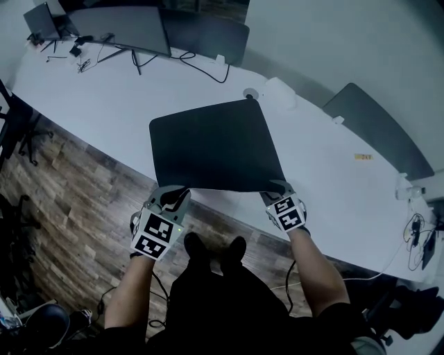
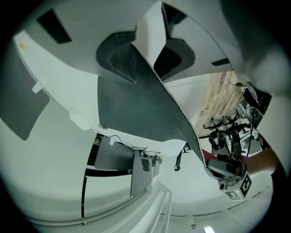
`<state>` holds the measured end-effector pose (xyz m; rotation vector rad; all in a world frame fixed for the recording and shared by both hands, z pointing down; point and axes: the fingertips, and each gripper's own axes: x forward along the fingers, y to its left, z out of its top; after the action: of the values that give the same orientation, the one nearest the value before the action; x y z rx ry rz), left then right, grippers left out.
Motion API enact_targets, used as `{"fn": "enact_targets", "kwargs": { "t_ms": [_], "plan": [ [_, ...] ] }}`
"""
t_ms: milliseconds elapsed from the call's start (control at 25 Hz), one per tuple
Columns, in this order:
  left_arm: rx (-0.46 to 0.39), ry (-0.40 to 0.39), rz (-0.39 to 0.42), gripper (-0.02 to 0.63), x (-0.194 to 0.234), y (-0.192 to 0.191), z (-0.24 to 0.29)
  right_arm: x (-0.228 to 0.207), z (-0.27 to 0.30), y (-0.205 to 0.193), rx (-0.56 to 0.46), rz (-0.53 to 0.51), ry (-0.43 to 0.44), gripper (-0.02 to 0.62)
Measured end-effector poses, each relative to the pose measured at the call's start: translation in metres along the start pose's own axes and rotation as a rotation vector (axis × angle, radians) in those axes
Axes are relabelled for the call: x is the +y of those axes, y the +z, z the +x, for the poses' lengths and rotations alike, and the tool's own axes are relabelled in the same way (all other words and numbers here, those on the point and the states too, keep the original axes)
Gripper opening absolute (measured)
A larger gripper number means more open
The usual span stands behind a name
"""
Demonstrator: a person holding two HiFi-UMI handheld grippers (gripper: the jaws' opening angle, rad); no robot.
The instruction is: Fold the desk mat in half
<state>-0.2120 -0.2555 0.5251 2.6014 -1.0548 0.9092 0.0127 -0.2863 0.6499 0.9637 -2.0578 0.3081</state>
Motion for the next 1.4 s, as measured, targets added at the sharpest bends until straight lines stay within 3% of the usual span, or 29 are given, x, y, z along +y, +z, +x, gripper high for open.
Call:
{"fn": "enact_targets", "kwargs": {
  "t_ms": [80, 200, 400, 720, 1040, 1400],
  "plan": [
    [0.006, -0.004, 0.002, 0.025, -0.004, -0.002, 0.001, -0.004, -0.005, -0.001, -0.022, -0.003, -0.006, 0.089],
    [0.023, -0.006, -0.007, 0.025, -0.008, -0.006, 0.002, -0.009, -0.018, -0.001, -0.046, -0.005, -0.025, 0.064],
    [0.033, -0.031, 0.011, 0.025, -0.023, -0.003, 0.012, -0.017, -0.051, -0.015, -0.044, 0.018, -0.058, 0.064],
    [0.014, -0.096, 0.083, 0.025, -0.075, 0.029, 0.034, -0.030, -0.121, -0.069, -0.006, 0.070, -0.123, 0.081],
    [0.011, -0.089, 0.082, 0.025, -0.120, 0.042, 0.044, -0.029, -0.168, -0.109, -0.024, 0.053, -0.088, 0.078],
    [-0.033, -0.019, 0.013, 0.025, -0.131, 0.046, 0.016, -0.011, -0.221, -0.103, -0.109, -0.044, -0.014, 0.031]
  ]
}}
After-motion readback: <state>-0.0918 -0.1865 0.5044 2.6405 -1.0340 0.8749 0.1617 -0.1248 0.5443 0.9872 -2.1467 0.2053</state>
